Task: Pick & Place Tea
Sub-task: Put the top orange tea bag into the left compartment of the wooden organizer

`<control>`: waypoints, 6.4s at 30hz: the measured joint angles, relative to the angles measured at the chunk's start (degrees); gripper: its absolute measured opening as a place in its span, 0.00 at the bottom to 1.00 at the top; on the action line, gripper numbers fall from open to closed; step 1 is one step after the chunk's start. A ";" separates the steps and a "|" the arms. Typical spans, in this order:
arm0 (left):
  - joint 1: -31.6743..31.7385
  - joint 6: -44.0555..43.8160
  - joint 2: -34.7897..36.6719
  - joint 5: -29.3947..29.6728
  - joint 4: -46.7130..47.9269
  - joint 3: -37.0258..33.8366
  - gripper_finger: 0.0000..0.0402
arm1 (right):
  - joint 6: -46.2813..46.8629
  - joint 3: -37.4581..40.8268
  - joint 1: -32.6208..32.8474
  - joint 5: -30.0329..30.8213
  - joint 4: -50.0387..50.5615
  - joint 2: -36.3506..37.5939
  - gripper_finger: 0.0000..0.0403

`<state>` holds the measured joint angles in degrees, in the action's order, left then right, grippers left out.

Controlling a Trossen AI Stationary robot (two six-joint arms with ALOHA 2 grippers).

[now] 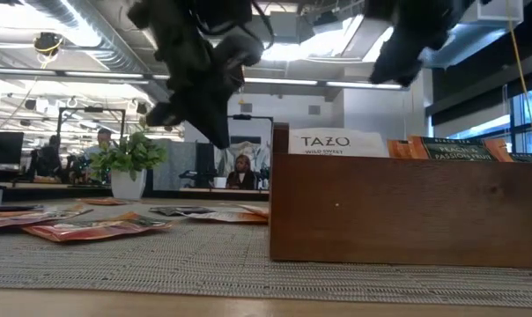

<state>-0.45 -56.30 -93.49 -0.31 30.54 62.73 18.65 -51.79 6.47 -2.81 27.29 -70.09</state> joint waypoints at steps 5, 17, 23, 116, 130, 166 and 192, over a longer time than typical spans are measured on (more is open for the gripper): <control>5.95 8.88 0.00 -8.40 -9.28 -3.08 0.01 | -1.39 0.00 -4.03 -0.29 -1.98 -3.62 0.30; 11.31 14.16 -0.17 -14.54 -17.48 -7.48 0.01 | -2.96 0.00 -6.32 -1.74 -22.95 -15.92 0.30; 10.94 19.44 -0.17 -14.42 -17.84 -7.48 0.01 | -5.64 0.00 -6.31 -6.42 -29.19 -24.08 0.30; 4.56 -3.97 -12.57 -26.85 -23.60 -7.44 0.49 | -16.06 0.09 -0.58 -15.07 -39.20 -40.95 0.30; 4.61 -3.99 -12.52 -27.93 -26.48 -7.44 0.33 | -16.09 0.09 -0.58 -14.90 -39.68 -40.97 0.30; 8.49 7.24 -9.76 -28.09 -25.33 -7.42 0.01 | -14.27 0.13 -3.77 -13.94 -30.42 -32.49 0.30; -13.63 23.61 -9.10 -1.68 8.21 31.72 0.01 | -5.43 0.09 -7.81 -3.63 5.08 -0.69 0.30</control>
<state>-14.08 -32.70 -102.59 -1.99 38.74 94.44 13.22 -51.70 -1.34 -6.44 32.36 -70.78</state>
